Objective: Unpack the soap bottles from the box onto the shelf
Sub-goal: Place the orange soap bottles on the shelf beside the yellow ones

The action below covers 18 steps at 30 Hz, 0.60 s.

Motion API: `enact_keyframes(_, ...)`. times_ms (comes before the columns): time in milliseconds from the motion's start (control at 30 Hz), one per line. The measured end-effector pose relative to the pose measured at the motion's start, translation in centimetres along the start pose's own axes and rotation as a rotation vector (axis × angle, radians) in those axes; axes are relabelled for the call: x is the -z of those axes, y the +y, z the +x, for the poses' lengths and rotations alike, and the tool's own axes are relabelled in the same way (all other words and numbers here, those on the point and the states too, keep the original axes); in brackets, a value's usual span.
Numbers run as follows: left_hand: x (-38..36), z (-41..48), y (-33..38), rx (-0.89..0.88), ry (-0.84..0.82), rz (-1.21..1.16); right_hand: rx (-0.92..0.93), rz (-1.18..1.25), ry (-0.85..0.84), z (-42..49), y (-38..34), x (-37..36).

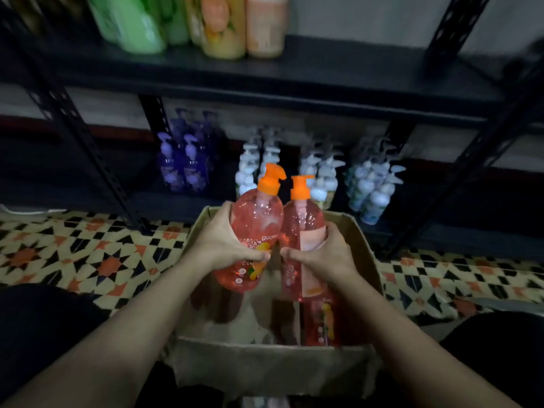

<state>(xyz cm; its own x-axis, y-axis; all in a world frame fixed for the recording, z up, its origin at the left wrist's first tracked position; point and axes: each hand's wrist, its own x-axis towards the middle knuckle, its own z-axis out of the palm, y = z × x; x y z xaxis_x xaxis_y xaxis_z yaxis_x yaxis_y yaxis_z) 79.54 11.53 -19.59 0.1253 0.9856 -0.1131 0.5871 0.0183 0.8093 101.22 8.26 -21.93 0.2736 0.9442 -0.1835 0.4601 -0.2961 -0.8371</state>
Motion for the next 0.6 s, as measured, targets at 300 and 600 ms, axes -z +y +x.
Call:
enact_keyframes(300,7.1,0.3,12.1,-0.376,0.37,-0.195,0.461,0.326,0.214,-1.0,-13.8,7.6)
enact_keyframes(600,13.6,5.0,21.7,-0.636,0.551,-0.282,0.724,0.42,0.24,3.0,-24.9,12.8)
